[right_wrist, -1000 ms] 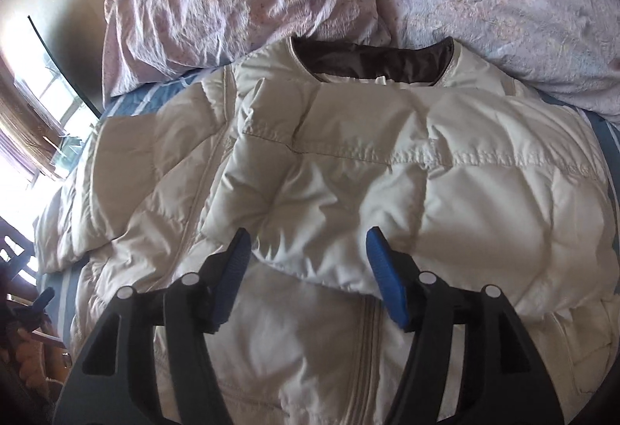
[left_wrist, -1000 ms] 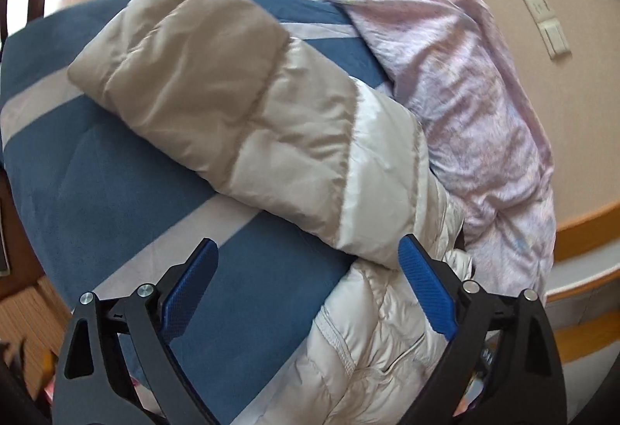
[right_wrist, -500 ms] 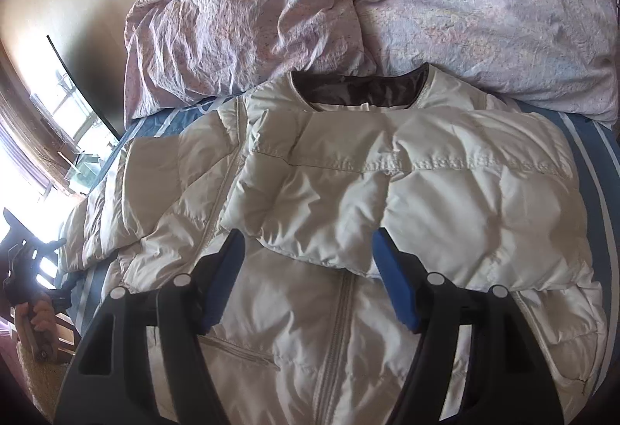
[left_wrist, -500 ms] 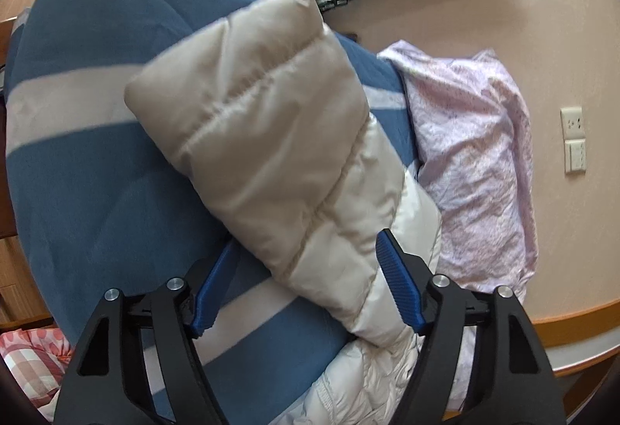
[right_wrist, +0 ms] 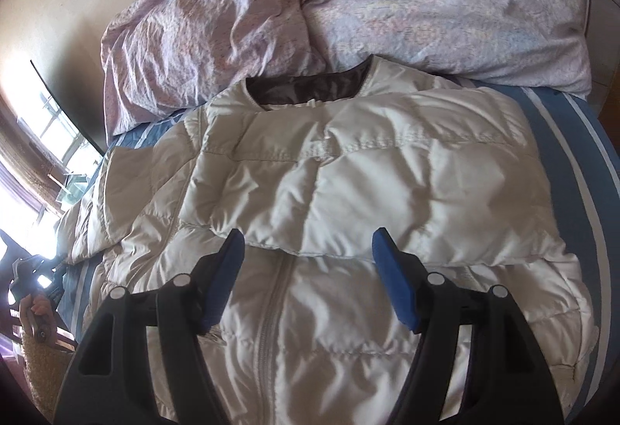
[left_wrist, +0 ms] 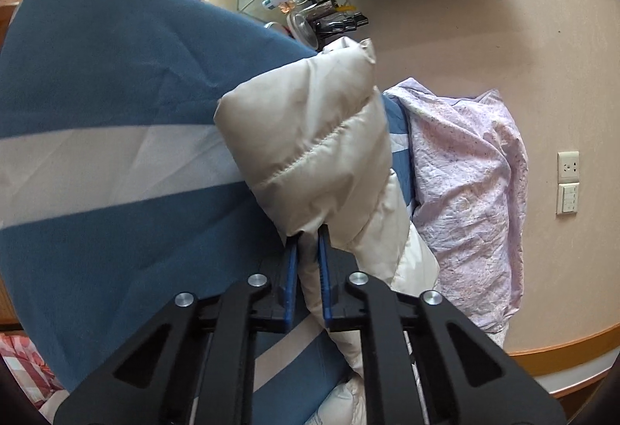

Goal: Fold large clothes
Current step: 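Grasp the other sleeve cuff with the left gripper and lift it, then fold the held sleeve over the jacket body and open the left gripper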

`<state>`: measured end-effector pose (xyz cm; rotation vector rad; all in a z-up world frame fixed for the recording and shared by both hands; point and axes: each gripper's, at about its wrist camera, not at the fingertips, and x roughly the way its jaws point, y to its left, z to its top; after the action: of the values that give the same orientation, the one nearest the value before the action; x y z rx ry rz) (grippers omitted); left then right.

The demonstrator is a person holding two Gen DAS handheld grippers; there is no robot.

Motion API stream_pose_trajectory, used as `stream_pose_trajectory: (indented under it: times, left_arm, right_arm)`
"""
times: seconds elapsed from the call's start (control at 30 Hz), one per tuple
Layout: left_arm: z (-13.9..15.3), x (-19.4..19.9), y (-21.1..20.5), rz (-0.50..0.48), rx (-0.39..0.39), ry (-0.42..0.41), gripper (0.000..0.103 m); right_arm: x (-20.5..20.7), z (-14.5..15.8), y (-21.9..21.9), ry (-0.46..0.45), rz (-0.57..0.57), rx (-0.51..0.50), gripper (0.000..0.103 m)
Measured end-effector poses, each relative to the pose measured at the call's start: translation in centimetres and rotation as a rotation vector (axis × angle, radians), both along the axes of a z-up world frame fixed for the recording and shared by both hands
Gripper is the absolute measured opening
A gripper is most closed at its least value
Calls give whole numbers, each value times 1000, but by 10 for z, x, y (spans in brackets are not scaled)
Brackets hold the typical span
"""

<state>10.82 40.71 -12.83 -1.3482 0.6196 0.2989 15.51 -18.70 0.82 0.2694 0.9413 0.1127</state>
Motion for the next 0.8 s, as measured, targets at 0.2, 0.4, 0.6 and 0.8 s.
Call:
stream_pose_trajectory:
  times: [0.2, 0.4, 0.6, 0.8]
  left_arm:
    - [55, 14, -10, -40, 142, -78, 4]
    - [146, 41, -54, -156, 326, -226, 3]
    - [219, 61, -138, -346, 461, -392, 3]
    - [244, 80, -235, -594, 488, -495, 3]
  right_arm:
    - [-11, 5, -32, -26, -66, 3, 72]
    - [-18, 4, -58, -28, -117, 7, 72]
    - [-21, 1, -69, -25, -138, 4, 72]
    - [-25, 1, -80, -31, -161, 4, 72]
